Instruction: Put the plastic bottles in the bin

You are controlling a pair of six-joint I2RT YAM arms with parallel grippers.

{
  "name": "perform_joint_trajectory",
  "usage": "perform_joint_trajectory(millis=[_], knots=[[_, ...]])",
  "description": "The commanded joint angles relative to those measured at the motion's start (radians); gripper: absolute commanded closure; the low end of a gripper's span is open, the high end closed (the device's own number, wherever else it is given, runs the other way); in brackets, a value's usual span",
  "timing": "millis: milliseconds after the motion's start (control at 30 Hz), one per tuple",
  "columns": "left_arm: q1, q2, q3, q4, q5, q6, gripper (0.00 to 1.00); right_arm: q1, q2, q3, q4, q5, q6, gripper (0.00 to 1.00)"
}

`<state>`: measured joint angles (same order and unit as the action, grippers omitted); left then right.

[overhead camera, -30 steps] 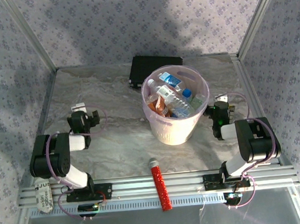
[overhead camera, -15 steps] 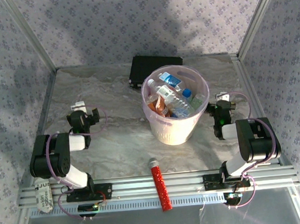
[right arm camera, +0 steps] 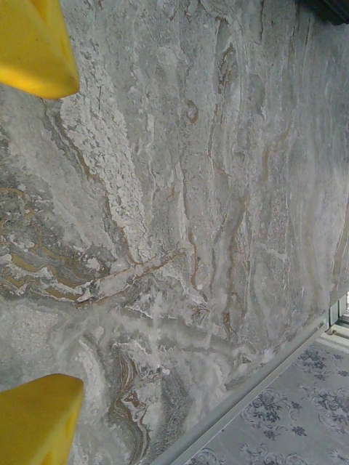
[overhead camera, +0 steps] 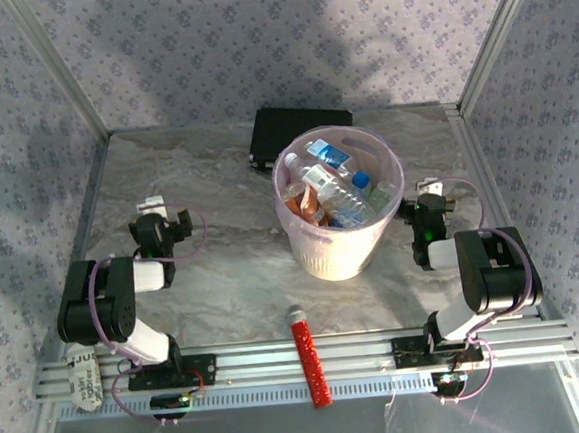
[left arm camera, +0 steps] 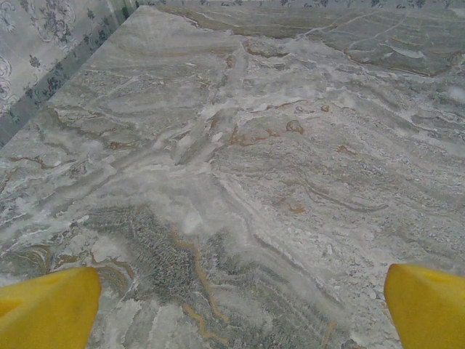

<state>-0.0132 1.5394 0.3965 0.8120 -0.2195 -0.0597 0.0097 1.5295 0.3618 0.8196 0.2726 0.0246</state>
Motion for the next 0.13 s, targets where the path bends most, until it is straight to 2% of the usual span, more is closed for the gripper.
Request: perform_joint_trajectory(millis=[0,100], knots=[[-0.001,-0.003,0.002,0.032,0.019,0.014,0.00,0.003,-0.008,0.012,0.023,0.007,-0.011,0.01],[-0.001,-0.002,0.002,0.032,0.020,0.014,0.00,0.002,-0.009,0.010,0.027,0.005,-0.011,0.01]])
